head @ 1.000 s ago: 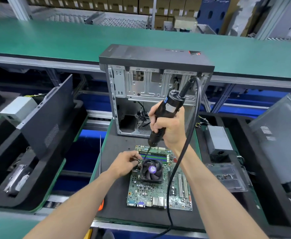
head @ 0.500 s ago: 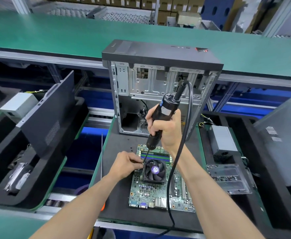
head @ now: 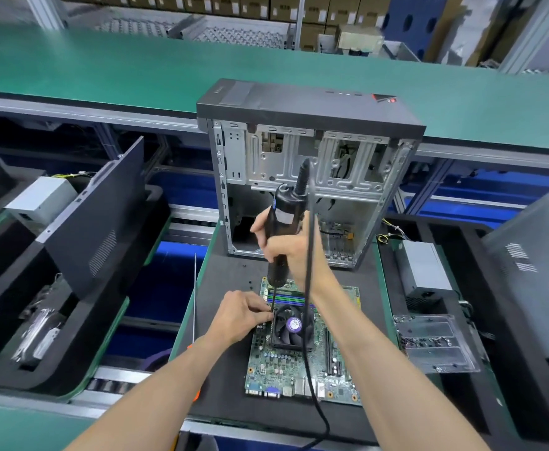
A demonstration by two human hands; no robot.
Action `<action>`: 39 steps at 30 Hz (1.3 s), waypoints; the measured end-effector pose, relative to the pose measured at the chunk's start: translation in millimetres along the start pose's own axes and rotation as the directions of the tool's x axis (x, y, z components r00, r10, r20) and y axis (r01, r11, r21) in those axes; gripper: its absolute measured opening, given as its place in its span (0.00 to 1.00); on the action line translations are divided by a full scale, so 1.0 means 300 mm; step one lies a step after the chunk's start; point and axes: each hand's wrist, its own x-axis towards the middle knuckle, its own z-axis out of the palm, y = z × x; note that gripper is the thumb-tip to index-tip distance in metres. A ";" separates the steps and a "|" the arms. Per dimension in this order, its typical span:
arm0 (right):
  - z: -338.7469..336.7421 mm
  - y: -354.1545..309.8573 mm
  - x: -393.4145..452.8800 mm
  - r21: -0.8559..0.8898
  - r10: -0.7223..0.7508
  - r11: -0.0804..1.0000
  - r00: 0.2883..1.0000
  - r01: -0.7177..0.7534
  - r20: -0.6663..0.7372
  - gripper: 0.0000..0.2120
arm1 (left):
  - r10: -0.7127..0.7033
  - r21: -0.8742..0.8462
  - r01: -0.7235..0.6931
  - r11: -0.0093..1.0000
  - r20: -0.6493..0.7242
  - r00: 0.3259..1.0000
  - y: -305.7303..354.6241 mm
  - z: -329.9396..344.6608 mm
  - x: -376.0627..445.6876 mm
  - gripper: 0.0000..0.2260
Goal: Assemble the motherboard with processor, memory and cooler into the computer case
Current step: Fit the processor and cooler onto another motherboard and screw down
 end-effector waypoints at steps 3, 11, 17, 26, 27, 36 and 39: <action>0.012 0.010 -0.006 -0.047 -0.057 0.998 0.987 0.051 -0.148 0.13 | -0.014 -0.013 0.014 1.000 -0.012 1.000 -0.007 0.009 -0.002 0.04; -0.018 -0.028 0.005 -0.022 0.020 1.000 0.998 -0.019 0.056 0.13 | -0.020 -0.017 0.020 1.000 0.011 1.000 -0.008 0.014 0.005 0.06; -0.006 -0.027 0.013 -0.054 0.040 0.998 0.998 -0.038 0.041 0.09 | 0.002 0.004 -0.002 1.000 0.027 1.000 -0.005 0.011 0.004 0.05; -0.018 -0.020 0.005 -0.065 -0.006 0.998 0.999 0.009 0.050 0.12 | -0.005 0.004 0.005 1.000 0.029 1.000 -0.009 0.013 0.001 0.07; -0.020 -0.019 0.006 -0.074 -0.011 0.997 0.999 0.014 0.043 0.12 | -0.005 0.002 0.005 1.000 0.026 1.000 -0.009 0.014 0.000 0.07; -0.016 -0.013 0.014 -0.113 0.008 0.994 1.000 -0.009 -0.003 0.06 | 0.006 0.019 -0.006 1.000 0.028 1.000 -0.005 0.008 -0.002 0.07; -0.008 -0.013 0.014 -0.103 0.005 0.995 1.000 -0.005 -0.008 0.08 | 0.006 0.019 -0.007 1.000 0.030 1.000 -0.003 0.006 -0.004 0.06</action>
